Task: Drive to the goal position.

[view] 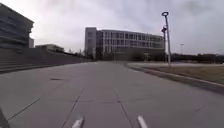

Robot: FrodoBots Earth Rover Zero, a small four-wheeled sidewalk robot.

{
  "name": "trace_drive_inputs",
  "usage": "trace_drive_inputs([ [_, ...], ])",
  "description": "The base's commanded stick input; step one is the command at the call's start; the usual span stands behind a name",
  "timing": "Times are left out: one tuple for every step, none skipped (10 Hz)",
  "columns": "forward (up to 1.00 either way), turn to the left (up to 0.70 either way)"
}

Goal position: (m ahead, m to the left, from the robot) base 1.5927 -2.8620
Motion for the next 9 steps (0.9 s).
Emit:
trace_drive_inputs([
  [0.45,0.0],
  [0.45,0.0],
  [0.45,0.0],
  [0.45,0.0],
  [0.45,0.0],
  [0.45,0.0],
  [0.45,0.0],
  [0.45,0.0],
  [0.45,0.0],
])
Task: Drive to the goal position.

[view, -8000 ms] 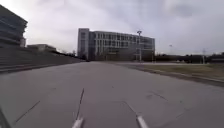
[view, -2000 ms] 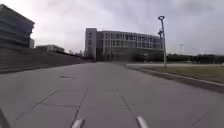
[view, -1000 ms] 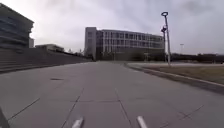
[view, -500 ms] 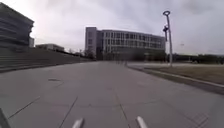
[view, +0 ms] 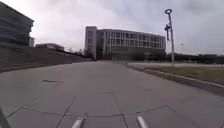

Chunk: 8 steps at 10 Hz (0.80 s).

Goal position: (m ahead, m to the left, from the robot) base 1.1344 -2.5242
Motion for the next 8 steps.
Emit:
trace_drive_inputs([
  [0.45,0.0],
  [0.45,0.0],
  [0.45,0.0],
  [0.45,0.0],
  [0.45,0.0],
  [0.45,0.0],
  [0.45,0.0],
  [0.45,0.0],
])
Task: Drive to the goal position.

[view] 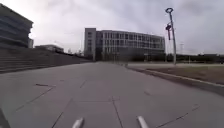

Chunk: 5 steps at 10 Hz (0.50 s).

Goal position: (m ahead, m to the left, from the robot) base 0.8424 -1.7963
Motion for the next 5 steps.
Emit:
trace_drive_inputs([
  [0.45,0.0],
  [0.45,0.0],
  [0.45,0.0],
  [0.45,0.0],
  [0.45,0.0],
])
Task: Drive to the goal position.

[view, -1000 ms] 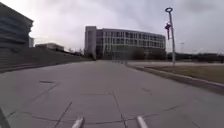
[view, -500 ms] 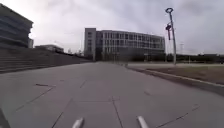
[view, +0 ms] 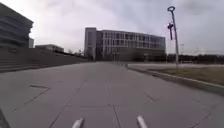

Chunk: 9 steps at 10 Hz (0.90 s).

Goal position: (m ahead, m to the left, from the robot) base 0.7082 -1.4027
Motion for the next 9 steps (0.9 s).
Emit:
trace_drive_inputs([
  [0.45,0.0],
  [0.45,0.0],
  [0.45,0.0],
  [0.45,0.0],
  [0.45,0.0],
  [0.45,0.0],
  [0.45,0.0],
  [0.45,0.0],
  [0.45,0.0],
])
